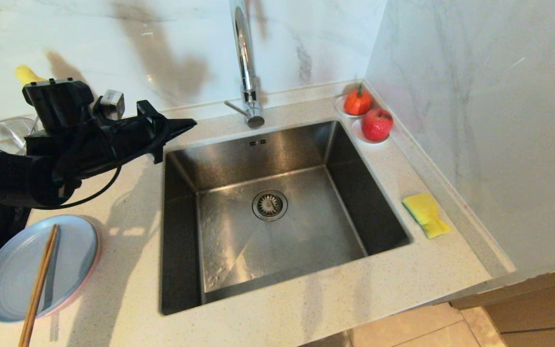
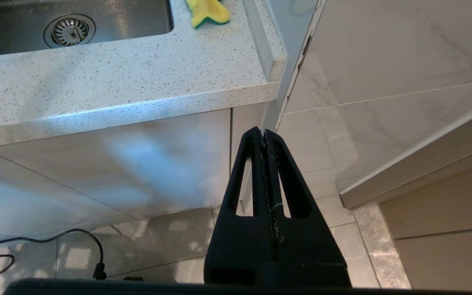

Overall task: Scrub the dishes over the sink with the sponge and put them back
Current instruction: Turn on the faucet

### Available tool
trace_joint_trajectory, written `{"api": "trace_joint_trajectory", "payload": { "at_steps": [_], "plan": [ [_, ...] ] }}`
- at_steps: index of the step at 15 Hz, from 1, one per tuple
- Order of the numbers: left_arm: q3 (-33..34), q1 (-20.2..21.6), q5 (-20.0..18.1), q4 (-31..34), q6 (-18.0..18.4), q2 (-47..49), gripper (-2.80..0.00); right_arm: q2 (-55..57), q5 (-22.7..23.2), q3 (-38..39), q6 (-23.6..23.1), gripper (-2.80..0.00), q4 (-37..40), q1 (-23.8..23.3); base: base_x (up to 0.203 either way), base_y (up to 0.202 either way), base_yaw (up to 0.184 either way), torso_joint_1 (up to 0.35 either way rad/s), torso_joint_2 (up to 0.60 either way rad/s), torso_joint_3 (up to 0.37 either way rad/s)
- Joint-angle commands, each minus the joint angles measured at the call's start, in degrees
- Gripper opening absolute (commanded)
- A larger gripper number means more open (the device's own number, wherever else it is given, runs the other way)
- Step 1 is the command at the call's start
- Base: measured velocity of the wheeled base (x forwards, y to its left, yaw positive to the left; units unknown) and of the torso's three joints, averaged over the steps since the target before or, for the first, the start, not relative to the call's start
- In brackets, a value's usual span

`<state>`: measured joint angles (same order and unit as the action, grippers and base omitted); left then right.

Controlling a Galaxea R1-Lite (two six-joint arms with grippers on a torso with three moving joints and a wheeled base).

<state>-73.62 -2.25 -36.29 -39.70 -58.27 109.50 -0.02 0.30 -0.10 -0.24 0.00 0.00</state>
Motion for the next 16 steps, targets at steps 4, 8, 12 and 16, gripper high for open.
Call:
{"api": "trace_joint_trajectory", "payload": {
  "at_steps": [4, 8, 12, 16],
  "plan": [
    [-4.01, -0.73, -0.01, -6.08, -0.71, 7.99, -2.80, 0.02, 0.05, 0.01, -0.08, -2.80, 0.00, 0.00, 0.000, 0.000, 0.000, 0.000, 0.00, 0.000],
    [-5.25, -1.04, 2.12, -11.99, -0.90, 10.12, -2.80, 0.02, 0.05, 0.01, -0.11, -2.80, 0.00, 0.00, 0.000, 0.000, 0.000, 0.000, 0.00, 0.000],
    [-5.40, -1.71, 2.67, -17.31, -3.73, 11.56, -2.80, 0.02, 0.05, 0.04, -0.07, -2.80, 0.00, 0.00, 0.000, 0.000, 0.000, 0.000, 0.00, 0.000],
    [-3.57, -3.40, 2.76, -27.68, -4.27, 14.25, -2.80, 0.02, 0.05, 0.01, -0.03, -2.80, 0.00, 0.00, 0.000, 0.000, 0.000, 0.000, 0.00, 0.000]
  ]
}}
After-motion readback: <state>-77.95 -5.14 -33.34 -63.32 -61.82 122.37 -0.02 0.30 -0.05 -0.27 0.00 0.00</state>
